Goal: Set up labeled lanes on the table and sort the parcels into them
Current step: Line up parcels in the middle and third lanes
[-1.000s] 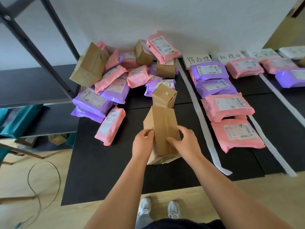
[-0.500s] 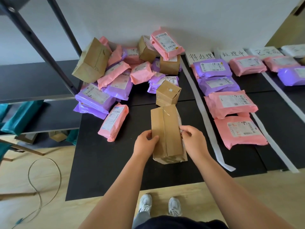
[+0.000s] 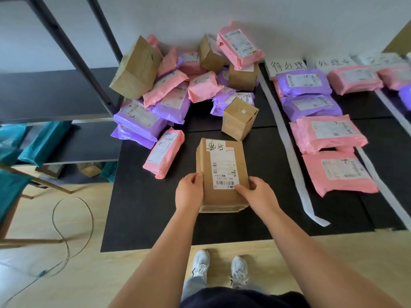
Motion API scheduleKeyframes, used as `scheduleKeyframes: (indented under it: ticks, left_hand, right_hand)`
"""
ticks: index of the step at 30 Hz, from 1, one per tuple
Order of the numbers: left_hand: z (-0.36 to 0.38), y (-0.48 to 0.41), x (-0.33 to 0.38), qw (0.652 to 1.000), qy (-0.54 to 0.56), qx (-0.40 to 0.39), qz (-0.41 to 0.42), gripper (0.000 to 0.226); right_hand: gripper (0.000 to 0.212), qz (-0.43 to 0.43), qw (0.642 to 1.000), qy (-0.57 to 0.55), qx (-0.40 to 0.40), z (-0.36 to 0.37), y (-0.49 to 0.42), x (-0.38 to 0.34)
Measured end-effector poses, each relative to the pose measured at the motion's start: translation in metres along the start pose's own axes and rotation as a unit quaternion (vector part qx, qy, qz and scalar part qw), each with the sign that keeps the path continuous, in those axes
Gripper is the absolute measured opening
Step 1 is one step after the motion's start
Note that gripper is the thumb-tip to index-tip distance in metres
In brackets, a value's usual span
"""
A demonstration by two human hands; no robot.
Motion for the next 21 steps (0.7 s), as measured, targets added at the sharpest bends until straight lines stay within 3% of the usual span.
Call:
scheduleKeyframes:
  ticks: [4,7,10,14,17,21]
  left_hand:
    - [0.010,0.003,-0.020,0.996,-0.022,-0.059,-0.056,0.042]
    - [0.010,0.002,-0.019,0.994,-0.073,-0.061,-0.047,0.042]
    - [0.000,-0.001,-0.001,0.996,-0.086,-0.009,-0.002,0.046]
    - [-0.010,-0.008,0.037,0.978,-0.154,0.044,0.137,0.054]
    - [-0.008,-0.024,0.048,0.963,-0.216,-0.004,0.161,0.066]
    - [0.002,-0.039,0.040,0.945,-0.271,-0.093,0.160,0.059]
  right_hand:
    - [0.049,-0.017,1.000,0.003,-0.011,0.002,0.001,-0.005]
    - [0.048,-0.020,0.999,0.023,-0.008,0.000,-0.002,-0.006]
    - [0.050,-0.021,0.999,0.048,-0.012,0.000,-0.006,-0.007]
    - [0.055,-0.039,0.991,0.128,-0.018,-0.002,-0.012,-0.011]
    - [0.054,-0.056,0.981,0.184,-0.031,-0.006,-0.018,-0.018]
    - [0.055,-0.063,0.976,0.205,-0.047,-0.009,-0.021,-0.022]
Point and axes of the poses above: each hand's wrist, its own y-axis away from the middle knuckle, its own z-axis out of the palm, x = y × z, the point moved 8 cm from there along -y, towards the middle knuckle
